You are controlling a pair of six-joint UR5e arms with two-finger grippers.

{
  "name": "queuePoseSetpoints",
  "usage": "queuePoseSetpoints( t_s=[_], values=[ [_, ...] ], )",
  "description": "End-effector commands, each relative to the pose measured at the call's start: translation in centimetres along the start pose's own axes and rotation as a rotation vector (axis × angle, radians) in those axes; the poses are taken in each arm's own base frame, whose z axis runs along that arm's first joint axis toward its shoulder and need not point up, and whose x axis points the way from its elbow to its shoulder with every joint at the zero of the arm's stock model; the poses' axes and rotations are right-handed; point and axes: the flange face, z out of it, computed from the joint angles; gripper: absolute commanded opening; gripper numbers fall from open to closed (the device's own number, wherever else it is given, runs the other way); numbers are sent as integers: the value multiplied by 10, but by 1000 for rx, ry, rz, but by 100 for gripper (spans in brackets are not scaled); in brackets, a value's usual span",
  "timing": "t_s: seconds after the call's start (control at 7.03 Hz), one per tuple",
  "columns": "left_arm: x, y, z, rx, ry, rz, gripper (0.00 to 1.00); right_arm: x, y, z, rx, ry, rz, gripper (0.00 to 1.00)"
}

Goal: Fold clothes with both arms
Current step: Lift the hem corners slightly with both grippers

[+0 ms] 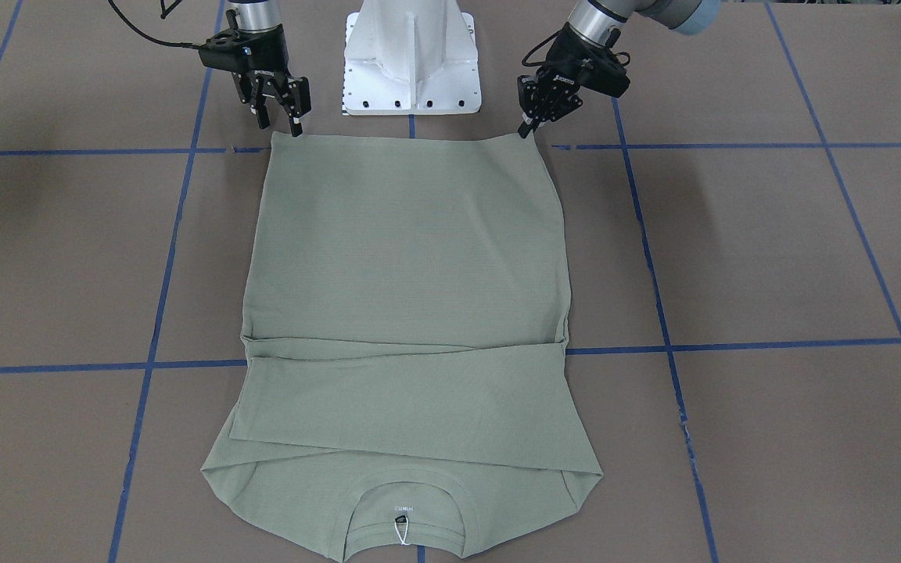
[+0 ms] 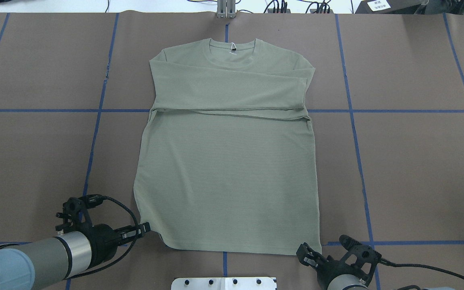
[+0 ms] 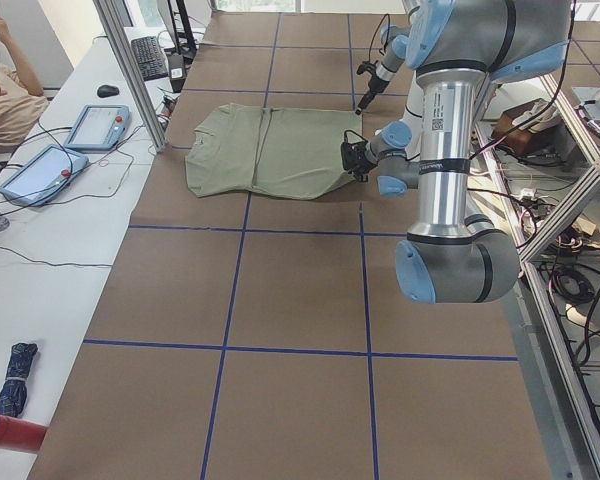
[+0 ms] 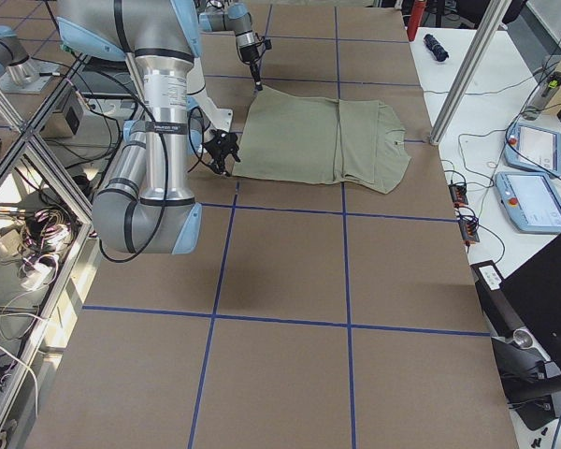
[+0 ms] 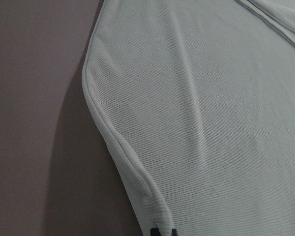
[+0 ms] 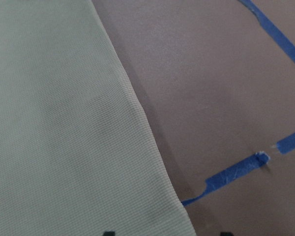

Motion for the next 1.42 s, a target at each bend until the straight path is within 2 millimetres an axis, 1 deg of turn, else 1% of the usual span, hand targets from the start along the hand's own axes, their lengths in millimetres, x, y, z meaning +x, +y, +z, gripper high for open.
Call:
queuePoseSetpoints(
  t_s=[0.0,0.14,0.28,0.43,0.57,0.71,0.85,1.0,1.14,1.28],
  values=[
    [-1,-1,0,1,-1,0,0,1,4,4,1,5,-6,75],
    [-1,-1,0,1,-1,0,0,0,3,4,3,3,-4,56],
    [-1,-1,0,1,-1,0,0,0,1,4,8,2,-1,48],
    [-1,-1,0,1,-1,0,0,0,-4,6,18,4,1,47],
    [-1,-1,0,1,-1,0,0,0,-5,7,23,9,-2,43],
    [-1,-1,0,1,-1,0,0,1,-8,9,42,29,-13,43],
    [-1,-1,0,1,-1,0,0,0,-12,9,49,32,-11,38],
    [-1,-1,0,1,-1,0,0,-2,-12,7,47,29,-9,5],
    [0,-1,-1,2,1,0,0,-2,-11,7,47,28,-10,0],
    [1,-1,-1,2,2,-1,0,1,-9,9,49,35,-17,0]
  ],
)
